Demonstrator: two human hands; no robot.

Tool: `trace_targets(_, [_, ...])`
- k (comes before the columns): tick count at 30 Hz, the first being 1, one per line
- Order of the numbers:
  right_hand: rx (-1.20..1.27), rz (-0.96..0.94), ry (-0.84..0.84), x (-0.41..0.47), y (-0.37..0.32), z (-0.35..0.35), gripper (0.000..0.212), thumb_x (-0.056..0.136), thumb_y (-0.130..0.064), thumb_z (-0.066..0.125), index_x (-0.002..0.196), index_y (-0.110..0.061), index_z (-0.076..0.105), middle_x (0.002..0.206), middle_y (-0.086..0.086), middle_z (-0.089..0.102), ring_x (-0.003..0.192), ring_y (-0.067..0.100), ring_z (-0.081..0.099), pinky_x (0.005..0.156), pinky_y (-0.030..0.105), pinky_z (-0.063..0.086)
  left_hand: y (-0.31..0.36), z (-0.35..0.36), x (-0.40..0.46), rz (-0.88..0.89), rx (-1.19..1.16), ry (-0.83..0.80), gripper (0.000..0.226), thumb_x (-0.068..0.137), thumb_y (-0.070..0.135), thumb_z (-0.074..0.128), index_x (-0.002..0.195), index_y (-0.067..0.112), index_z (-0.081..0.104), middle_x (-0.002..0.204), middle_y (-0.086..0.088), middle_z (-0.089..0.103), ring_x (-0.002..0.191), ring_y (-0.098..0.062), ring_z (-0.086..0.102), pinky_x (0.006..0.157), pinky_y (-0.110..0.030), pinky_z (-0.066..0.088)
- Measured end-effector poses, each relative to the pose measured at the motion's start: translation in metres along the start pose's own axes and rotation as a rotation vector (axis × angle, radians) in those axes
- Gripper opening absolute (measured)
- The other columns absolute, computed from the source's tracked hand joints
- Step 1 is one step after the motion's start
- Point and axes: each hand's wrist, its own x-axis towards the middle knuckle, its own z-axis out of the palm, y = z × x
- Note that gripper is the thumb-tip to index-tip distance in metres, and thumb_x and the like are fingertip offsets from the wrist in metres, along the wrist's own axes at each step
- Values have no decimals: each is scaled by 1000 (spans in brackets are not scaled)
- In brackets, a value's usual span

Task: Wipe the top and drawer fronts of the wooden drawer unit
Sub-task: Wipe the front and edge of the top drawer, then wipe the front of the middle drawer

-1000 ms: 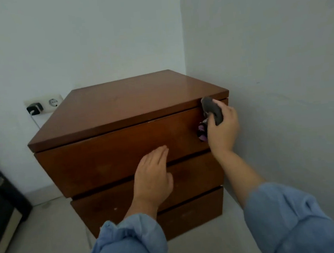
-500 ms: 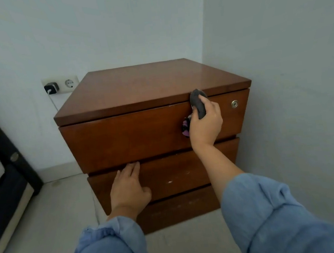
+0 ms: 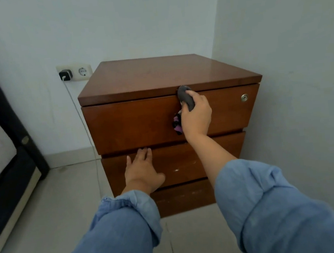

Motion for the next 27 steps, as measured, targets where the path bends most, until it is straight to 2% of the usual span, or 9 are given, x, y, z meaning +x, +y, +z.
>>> trace_targets(6, [-14,-39,-116,-8,-17,10,28,90,-11,57,117,-19,63,114,3,60,101,20,59,80,25,46,-2,3,5,5,-5,11,98,77,55,50,153,20,-1,161,2,0,147,-16,-3,118,-43,-3])
trace_targets(9, [-71,-120,-338,-1,-16,-1,28,89,-9,56,110,-24,65,111,1,57,88,9,63,69,22,50,-4,2,3,18,-6,8,99,77,54,51,153,21,-2,161,2,0,147,-16,-3,118,-43,-2])
trace_targets(11, [-196,-141,-548,-4,-2,-9,29,90,-7,53,106,-29,65,110,0,52,82,12,63,67,28,54,-5,2,1,27,3,16,98,77,52,52,153,21,-2,161,4,0,147,-15,-4,119,-43,-2])
trace_targets(13, [-360,-106,-663,-13,23,-19,31,90,-7,51,109,-30,62,116,0,47,90,22,58,77,36,52,-6,1,0,30,2,28,97,78,51,52,153,22,-1,161,5,0,147,-15,-4,119,-43,-1])
trace_targets(15, [-467,-11,-695,-24,52,-32,35,89,-9,52,118,-29,53,127,-1,40,94,25,56,77,39,52,-4,-1,-1,32,3,52,94,80,48,53,153,22,0,161,4,2,147,-15,-2,119,-44,0])
trace_targets(19, [-551,159,-744,-34,96,-47,57,87,-9,56,139,-21,36,147,0,30,113,29,54,92,42,50,1,0,-3,21,44,141,87,85,42,53,153,20,4,159,1,11,146,-17,6,119,-44,5])
trace_targets(22, [-562,163,-772,-34,109,-42,65,88,-11,57,145,-18,26,156,0,15,121,29,50,95,43,48,4,3,-1,6,113,173,87,86,45,50,152,18,2,157,-3,14,146,-20,9,120,-43,7])
trace_targets(25, [-605,147,-809,-35,113,-33,74,88,-14,56,149,-21,15,159,-3,4,119,29,51,87,40,52,7,6,5,-17,94,190,86,84,47,48,152,17,6,153,-4,17,143,-23,12,118,-43,11])
trace_targets(27, [-653,150,-842,-36,117,-29,81,88,-13,56,150,-24,6,159,-4,-3,105,28,56,70,36,51,10,6,7,-40,92,191,85,82,50,47,152,18,10,151,-5,19,142,-23,14,113,-44,16])
